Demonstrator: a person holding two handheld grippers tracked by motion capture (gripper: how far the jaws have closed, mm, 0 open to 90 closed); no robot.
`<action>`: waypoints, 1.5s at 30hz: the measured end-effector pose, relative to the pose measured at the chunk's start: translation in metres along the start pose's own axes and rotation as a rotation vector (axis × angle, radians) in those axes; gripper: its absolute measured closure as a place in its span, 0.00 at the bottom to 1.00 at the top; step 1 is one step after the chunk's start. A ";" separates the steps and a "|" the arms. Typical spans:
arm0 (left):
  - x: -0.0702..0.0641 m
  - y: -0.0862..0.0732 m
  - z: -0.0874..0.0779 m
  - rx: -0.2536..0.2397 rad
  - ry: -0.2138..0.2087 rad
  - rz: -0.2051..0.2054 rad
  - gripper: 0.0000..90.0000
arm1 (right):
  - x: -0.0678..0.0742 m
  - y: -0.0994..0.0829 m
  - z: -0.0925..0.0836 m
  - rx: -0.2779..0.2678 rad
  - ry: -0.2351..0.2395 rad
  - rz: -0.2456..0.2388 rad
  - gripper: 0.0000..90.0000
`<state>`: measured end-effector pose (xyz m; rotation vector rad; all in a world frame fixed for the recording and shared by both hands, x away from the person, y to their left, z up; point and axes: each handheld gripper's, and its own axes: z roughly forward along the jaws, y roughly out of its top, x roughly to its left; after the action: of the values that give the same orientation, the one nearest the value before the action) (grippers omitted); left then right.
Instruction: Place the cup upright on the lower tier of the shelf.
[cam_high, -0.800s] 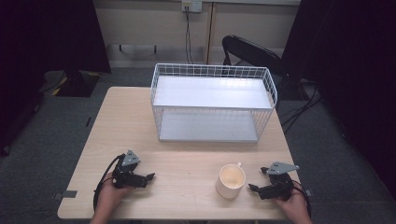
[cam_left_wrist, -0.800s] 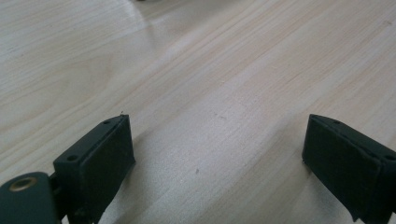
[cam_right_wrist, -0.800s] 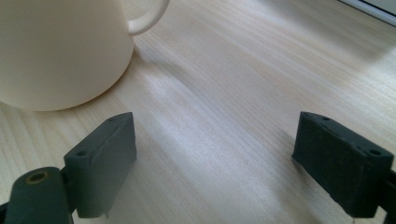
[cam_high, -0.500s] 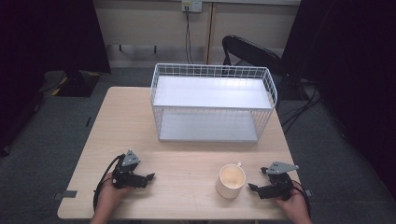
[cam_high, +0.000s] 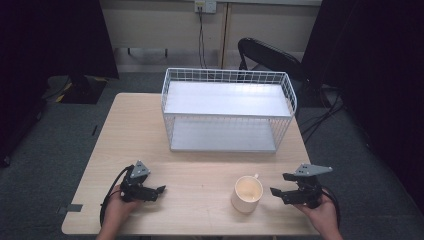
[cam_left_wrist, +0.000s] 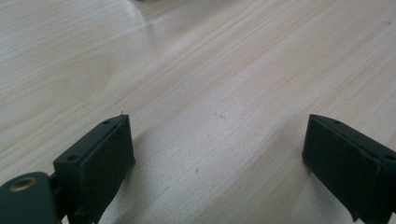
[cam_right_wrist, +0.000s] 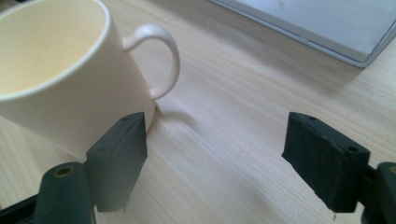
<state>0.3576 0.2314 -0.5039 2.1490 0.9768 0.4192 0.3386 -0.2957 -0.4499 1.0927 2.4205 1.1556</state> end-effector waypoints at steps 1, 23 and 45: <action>0.000 0.000 0.000 0.000 0.000 0.000 0.09 | 0.000 0.000 0.000 0.000 0.000 0.000 0.23; 0.000 0.000 0.000 0.000 0.000 0.000 0.09 | 0.034 0.039 -0.004 -0.026 0.072 -0.045 0.24; -0.001 0.000 0.000 0.001 -0.003 -0.011 0.09 | 0.054 0.047 0.034 0.145 0.118 -0.034 0.54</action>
<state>0.3572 0.2311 -0.5039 2.1436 0.9870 0.4095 0.3429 -0.2189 -0.4324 1.0459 2.6394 1.0765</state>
